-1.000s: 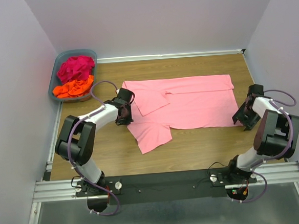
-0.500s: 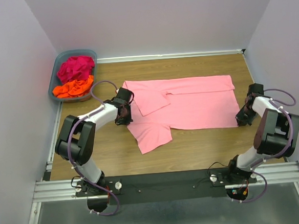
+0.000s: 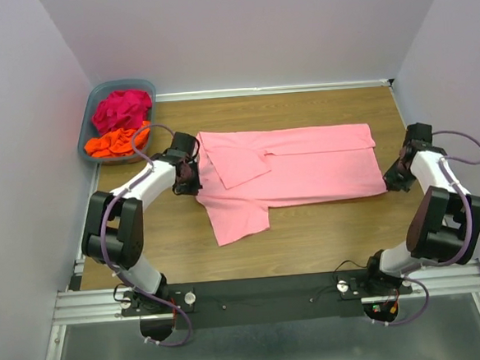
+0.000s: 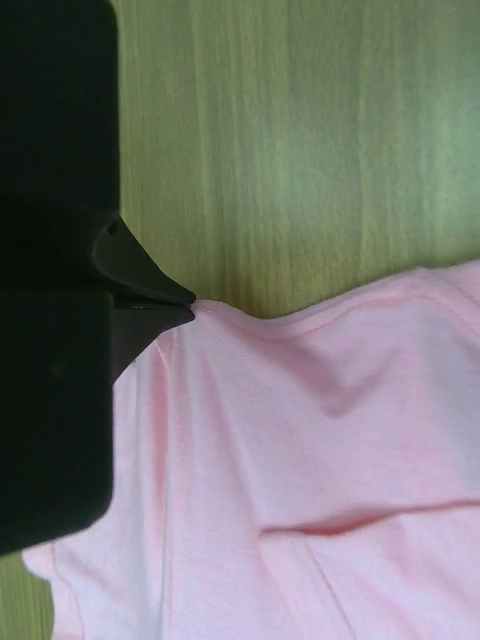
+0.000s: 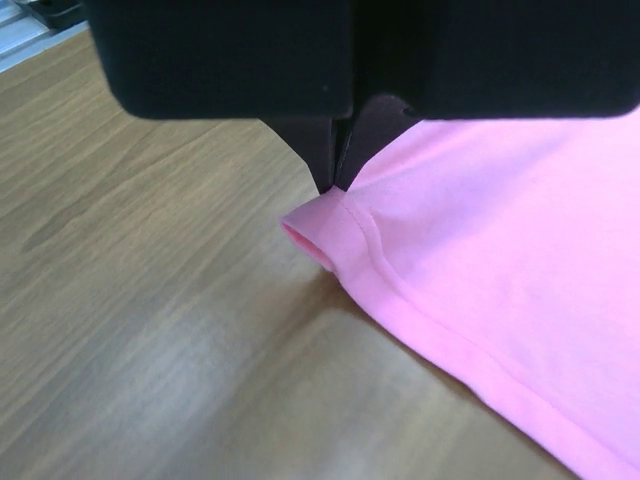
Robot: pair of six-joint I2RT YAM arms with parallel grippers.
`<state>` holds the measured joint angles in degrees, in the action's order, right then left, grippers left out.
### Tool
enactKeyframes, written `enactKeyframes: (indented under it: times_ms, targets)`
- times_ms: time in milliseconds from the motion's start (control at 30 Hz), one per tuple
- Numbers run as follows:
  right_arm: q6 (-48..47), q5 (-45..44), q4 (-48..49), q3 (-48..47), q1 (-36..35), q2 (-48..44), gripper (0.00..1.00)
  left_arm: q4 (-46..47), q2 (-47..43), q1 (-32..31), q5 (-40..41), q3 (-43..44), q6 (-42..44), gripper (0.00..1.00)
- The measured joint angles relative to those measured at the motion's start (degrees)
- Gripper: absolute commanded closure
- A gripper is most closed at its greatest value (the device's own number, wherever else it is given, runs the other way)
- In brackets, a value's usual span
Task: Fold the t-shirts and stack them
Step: Fold the tshirt
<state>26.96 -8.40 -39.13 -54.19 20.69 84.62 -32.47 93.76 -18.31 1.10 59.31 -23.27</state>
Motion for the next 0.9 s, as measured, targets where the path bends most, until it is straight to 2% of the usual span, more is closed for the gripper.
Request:
enactKeyframes:
  times_ms: [200,467,900]
  targets:
    - [-0.02,1.77,-0.52,-5.86,0.0,1.18,0.99,-1.53,0.31,1.9,-2.86,5.27,2.12,1.0]
    - [-1.01,4.13,-0.55,-10.16,0.0,8.59,0.99,-2.03,4.17,4.59,-5.29,13.09,4.02,1.0]
    - [-3.61,6.19,-0.39,-15.43,-0.83,13.55,0.99,-1.97,6.45,5.86,-7.45,12.11,4.59,1.0]
